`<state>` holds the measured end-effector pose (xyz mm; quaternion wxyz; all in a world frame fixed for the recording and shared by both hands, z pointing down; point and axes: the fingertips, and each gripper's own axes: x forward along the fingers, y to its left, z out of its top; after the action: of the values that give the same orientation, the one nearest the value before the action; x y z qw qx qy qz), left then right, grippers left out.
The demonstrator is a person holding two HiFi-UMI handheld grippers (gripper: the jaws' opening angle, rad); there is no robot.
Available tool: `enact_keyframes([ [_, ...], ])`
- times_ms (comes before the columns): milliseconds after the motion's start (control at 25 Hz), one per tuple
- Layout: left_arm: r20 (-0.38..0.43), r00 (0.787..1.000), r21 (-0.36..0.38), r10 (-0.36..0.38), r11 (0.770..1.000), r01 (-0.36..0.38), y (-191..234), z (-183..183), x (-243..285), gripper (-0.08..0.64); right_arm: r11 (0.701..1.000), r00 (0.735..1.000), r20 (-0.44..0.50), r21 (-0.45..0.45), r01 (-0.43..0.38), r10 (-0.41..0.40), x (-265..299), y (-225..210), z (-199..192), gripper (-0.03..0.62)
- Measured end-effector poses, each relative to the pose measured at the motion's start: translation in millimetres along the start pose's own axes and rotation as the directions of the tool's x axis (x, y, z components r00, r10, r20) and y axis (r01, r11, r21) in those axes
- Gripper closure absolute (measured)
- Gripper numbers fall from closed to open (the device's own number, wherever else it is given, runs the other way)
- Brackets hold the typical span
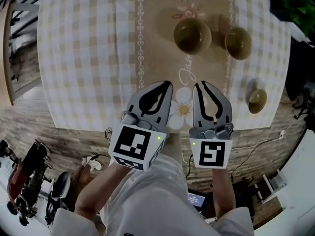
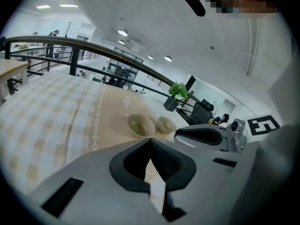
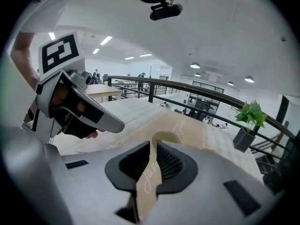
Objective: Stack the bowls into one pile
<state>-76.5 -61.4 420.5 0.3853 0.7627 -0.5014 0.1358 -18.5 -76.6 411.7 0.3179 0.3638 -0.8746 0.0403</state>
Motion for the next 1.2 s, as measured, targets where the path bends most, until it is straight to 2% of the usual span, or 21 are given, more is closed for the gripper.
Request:
enact_keyframes([
  [80,-0.006,1.000,-0.008,0.001,1.000,-0.001,6.8,-0.3,7.9,0.540,0.994,0.998,-0.042,-0.096,-0.043,0.039,11.3,0.8,-5.2,0.552],
  [360,-0.035,0.999,-0.034,0.005,0.999,-0.006,27.9,-9.0,28.5,0.540,0.983,0.996,-0.066,-0.169,-0.076,0.066,47.4,0.5,-12.6,0.552],
  [600,-0.044,0.999,-0.054,0.008,0.998,-0.011,42.4,-14.6,42.0,0.540,0.951,0.994,-0.087,-0.295,-0.095,0.072,75.1,-2.5,-18.5,0.552],
  [920,-0.057,0.998,-0.076,0.004,0.997,-0.009,52.5,-19.9,48.3,0.540,0.897,0.991,-0.128,-0.435,-0.084,0.031,101.8,-0.6,-36.0,0.552],
  [1120,-0.070,0.997,-0.078,0.006,0.997,-0.012,57.5,-21.8,49.8,0.540,0.887,0.988,-0.152,-0.455,-0.082,0.013,114.3,-1.8,-47.2,0.552],
  [1200,-0.074,0.997,-0.078,0.004,0.997,-0.010,58.5,-22.8,51.2,0.540,0.873,0.988,-0.152,-0.482,-0.070,-0.005,118.0,-5.1,-48.4,0.552],
])
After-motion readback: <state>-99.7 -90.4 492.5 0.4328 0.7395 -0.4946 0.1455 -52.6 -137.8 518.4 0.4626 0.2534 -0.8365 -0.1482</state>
